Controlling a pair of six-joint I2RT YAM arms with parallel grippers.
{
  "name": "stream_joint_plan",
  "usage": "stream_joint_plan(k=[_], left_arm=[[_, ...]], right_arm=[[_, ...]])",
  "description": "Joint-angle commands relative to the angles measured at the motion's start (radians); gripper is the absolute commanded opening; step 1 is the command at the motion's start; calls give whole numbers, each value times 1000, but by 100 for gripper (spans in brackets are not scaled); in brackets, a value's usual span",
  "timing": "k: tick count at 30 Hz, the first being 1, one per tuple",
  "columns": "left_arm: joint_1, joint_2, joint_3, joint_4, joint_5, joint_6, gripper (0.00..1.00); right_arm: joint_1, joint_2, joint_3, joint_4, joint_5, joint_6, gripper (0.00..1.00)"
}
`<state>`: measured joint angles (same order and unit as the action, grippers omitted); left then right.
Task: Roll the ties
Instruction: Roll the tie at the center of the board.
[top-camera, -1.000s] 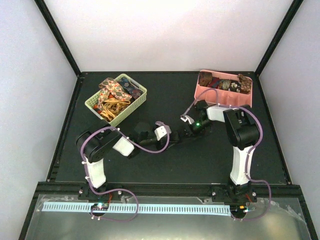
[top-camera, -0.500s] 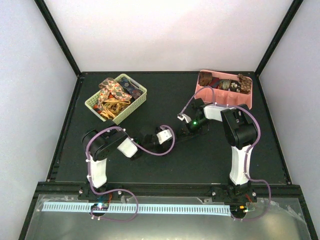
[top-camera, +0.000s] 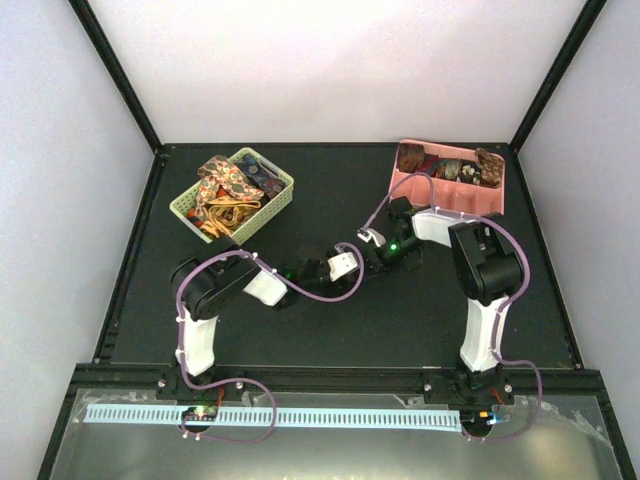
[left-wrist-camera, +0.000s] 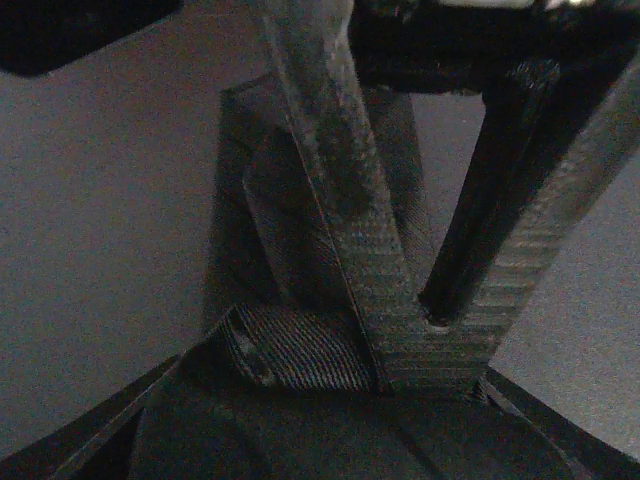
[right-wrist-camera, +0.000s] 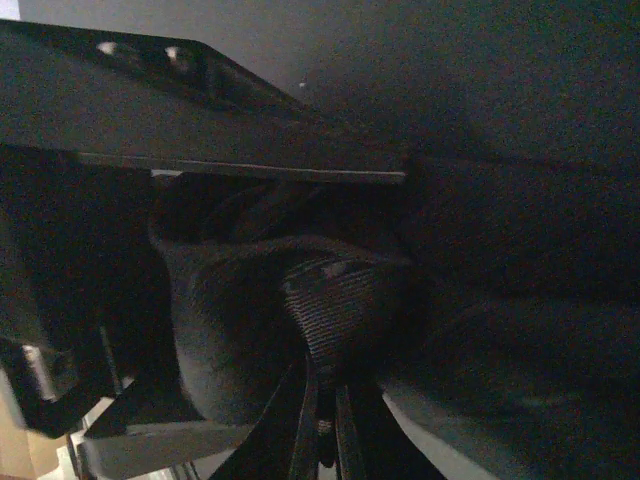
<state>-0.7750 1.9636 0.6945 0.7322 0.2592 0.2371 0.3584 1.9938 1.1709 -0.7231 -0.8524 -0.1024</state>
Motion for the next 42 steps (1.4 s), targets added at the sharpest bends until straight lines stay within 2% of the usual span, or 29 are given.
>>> stream_joint_plan(k=[1, 5, 7, 11, 16, 21, 25, 27, 34, 38, 42], left_arm=[[-1, 31, 0, -127, -63, 35, 69], [-1, 24, -8, -115, -22, 40, 66], [-1, 21, -11, -109, 3, 43, 69], [10, -25, -89, 47, 77, 15, 77], [28, -57, -163, 230, 148, -26, 81], [34, 1, -155, 350, 180, -10, 83], [34, 86, -140, 509, 195, -19, 84], [32, 103, -123, 516, 198, -26, 84], [31, 90, -92, 427, 203, -21, 68], [31, 62, -100, 365, 208, -15, 48], [33, 35, -111, 293, 223, -14, 40]], right_arm=[[-1, -50, -25, -61, -36, -7, 2], [-5, -15, -14, -34, 4, 8, 2], [-8, 12, -4, -17, 45, 16, 2], [-18, 63, -1, -11, 107, 16, 2], [-45, 96, -5, -12, 140, 17, 2], [-48, 95, 0, -14, 138, 11, 2], [-47, 103, 9, -28, 142, 3, 2], [-48, 101, 9, -32, 142, -2, 2], [-48, 99, 10, -37, 130, -6, 2], [-49, 85, 19, -48, 120, -11, 2], [-60, 25, 36, -85, 67, -50, 10]])
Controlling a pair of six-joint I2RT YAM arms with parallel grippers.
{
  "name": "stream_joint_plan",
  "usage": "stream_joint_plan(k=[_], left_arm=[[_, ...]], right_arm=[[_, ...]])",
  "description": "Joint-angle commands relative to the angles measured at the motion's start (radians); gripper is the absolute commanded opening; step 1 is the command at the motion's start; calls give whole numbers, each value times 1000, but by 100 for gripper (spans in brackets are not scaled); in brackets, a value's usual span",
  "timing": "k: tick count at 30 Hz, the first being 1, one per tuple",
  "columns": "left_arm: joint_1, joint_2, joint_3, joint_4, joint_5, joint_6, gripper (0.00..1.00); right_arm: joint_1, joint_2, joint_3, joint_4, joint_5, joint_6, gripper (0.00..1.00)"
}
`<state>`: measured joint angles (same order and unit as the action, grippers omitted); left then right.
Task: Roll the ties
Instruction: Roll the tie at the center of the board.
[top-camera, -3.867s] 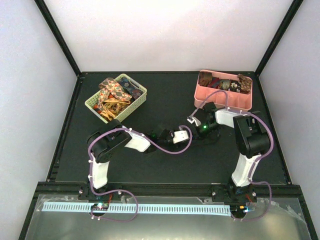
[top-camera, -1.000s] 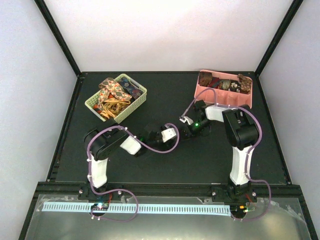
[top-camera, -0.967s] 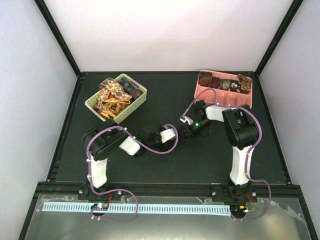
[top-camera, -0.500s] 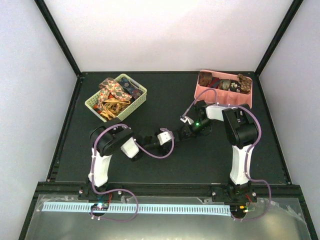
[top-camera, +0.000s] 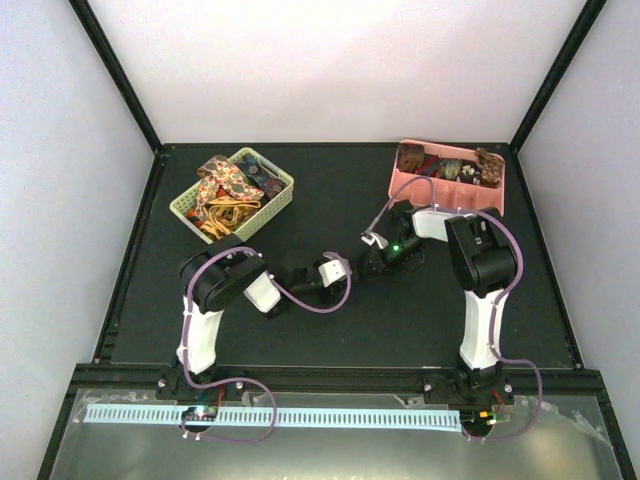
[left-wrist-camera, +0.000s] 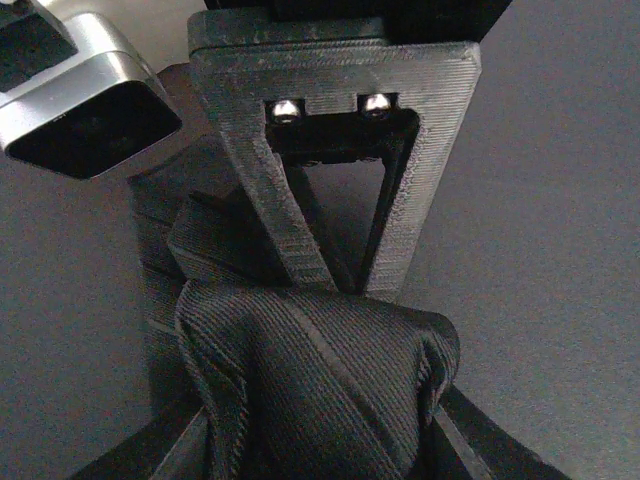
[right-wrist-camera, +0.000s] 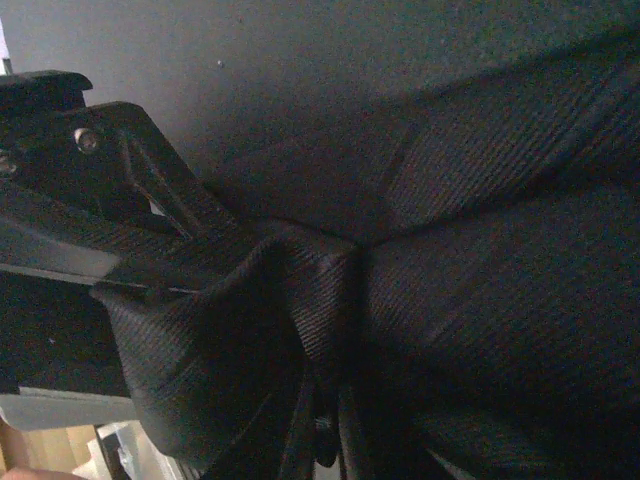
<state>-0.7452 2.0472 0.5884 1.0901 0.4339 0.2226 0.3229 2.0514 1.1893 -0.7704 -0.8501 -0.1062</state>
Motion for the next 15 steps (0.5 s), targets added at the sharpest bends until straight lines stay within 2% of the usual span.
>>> stream_joint_plan(k=[1, 5, 7, 15], left_arm=[[2, -57, -5, -91, 47, 4, 39], [3, -84, 23, -238, 35, 21, 38], [4, -85, 28, -256, 36, 27, 38], [4, -87, 34, -268, 44, 32, 38]], right_arm=[[-30, -54, 23, -52, 50, -56, 15], [-61, -104, 73, -127, -10, -115, 22], [-74, -108, 103, -146, -17, -127, 25], [-75, -8, 136, -58, 42, -38, 25]])
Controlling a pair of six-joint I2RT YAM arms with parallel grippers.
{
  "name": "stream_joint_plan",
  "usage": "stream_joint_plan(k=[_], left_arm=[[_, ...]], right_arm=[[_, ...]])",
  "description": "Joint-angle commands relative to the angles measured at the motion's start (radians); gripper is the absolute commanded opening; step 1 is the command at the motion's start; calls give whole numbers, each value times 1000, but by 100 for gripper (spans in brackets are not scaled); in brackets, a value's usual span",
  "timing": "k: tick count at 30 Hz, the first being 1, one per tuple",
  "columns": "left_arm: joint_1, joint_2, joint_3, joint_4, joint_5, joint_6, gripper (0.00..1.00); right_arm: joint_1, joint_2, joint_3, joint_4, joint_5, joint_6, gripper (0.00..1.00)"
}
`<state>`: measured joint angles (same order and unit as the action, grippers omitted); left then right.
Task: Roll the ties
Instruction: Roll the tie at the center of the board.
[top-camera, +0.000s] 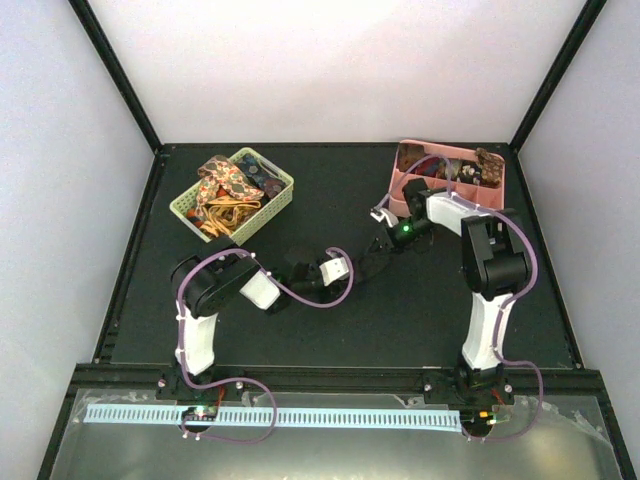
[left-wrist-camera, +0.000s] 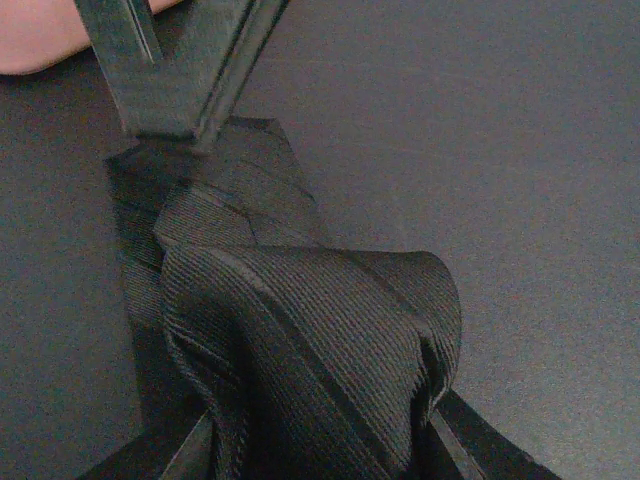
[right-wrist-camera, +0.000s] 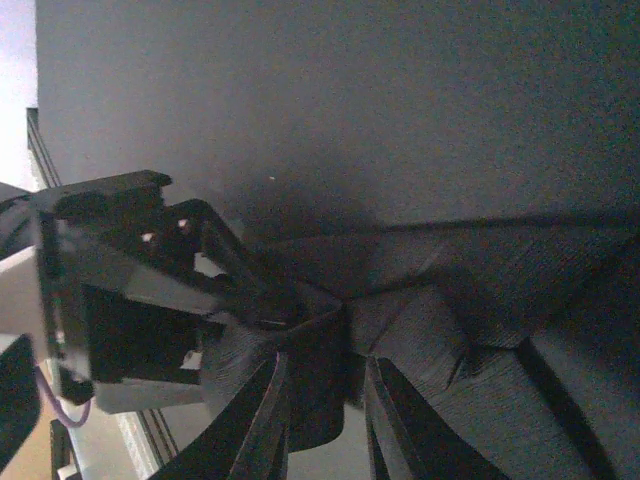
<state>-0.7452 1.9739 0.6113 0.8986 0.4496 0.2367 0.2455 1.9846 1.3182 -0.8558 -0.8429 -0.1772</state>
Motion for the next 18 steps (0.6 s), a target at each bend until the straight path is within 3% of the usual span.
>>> stream_joint_plan(k=[1, 18], left_arm=[[4, -15, 11, -79, 29, 18, 38], [32, -112, -32, -57, 25, -41, 40]], right_arm=[[3, 67, 3, 33, 45, 34, 24], [-16, 78, -161, 2, 205, 45, 22]])
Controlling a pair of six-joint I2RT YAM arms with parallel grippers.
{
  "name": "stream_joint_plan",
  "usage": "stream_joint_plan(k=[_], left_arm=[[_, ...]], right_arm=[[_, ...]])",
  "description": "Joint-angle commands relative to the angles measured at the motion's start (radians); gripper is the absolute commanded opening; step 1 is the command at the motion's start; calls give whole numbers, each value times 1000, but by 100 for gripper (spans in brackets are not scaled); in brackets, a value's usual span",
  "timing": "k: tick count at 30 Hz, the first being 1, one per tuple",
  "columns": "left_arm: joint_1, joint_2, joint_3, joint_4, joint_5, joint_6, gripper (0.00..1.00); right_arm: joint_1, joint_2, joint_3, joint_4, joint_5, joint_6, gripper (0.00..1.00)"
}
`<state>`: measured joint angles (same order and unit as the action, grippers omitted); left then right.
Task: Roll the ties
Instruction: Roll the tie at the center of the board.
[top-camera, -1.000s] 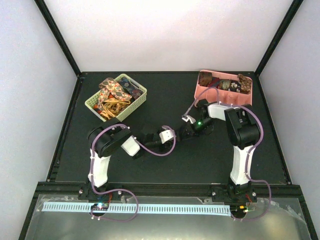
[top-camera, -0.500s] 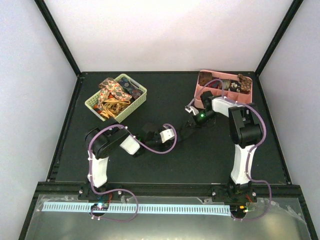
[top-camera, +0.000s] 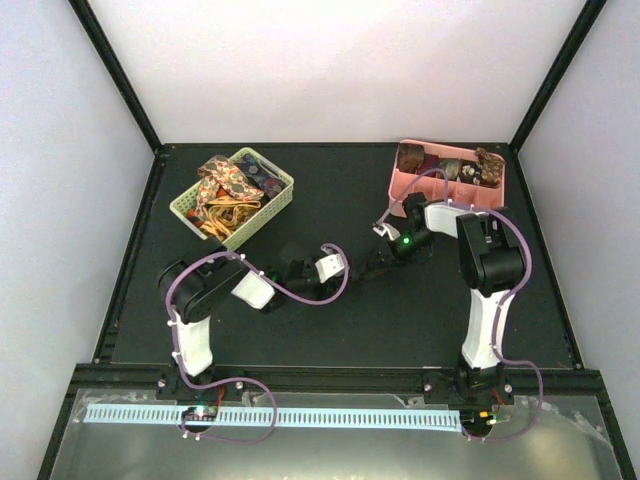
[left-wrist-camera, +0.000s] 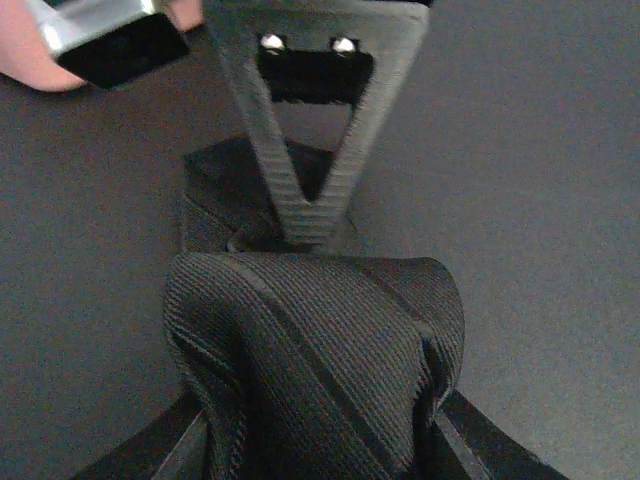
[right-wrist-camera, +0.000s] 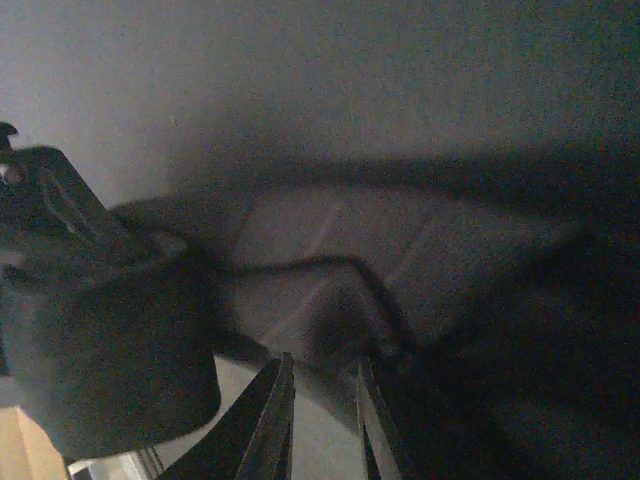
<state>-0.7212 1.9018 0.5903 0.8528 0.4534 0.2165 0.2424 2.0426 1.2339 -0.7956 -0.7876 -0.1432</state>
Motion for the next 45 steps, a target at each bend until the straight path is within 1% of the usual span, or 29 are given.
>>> stream_joint_plan(k=[1, 5, 9, 11, 14, 18, 21, 24, 27, 34, 40, 45], left_arm=[[8, -39, -7, -20, 22, -17, 40], [9, -45, 7, -83, 7, 8, 40], [9, -46, 35, -196, -30, 33, 40], [9, -39, 45, -241, -37, 40, 40], [9, -21, 58, -274, -38, 53, 40], [9, -11, 62, -280, -20, 57, 39], [9, -11, 67, -281, -8, 57, 39], [9, -8, 74, -278, -3, 56, 39], [9, -2, 84, -283, -5, 52, 39], [10, 0, 87, -286, 17, 50, 39], [17, -28, 71, -266, 68, 38, 39], [20, -57, 66, -265, 83, 34, 39]], right_arm=[[-16, 17, -87, -67, 147, 12, 22], [-26, -8, -118, -70, 145, 15, 22], [-28, -24, -130, -69, 130, 24, 23], [-29, -26, -127, -71, 99, 19, 23], [-29, -30, -71, -99, 20, -17, 22], [-31, -86, 15, -98, -32, -27, 22], [-31, -87, 86, -91, -23, 6, 22], [-29, -41, 146, -78, 39, 31, 22], [-28, 14, 170, -76, 78, 41, 21], [-25, 89, 133, -85, 124, 22, 20], [-50, 75, 60, -116, 129, 25, 20], [-58, 34, -51, -137, 125, 2, 19]])
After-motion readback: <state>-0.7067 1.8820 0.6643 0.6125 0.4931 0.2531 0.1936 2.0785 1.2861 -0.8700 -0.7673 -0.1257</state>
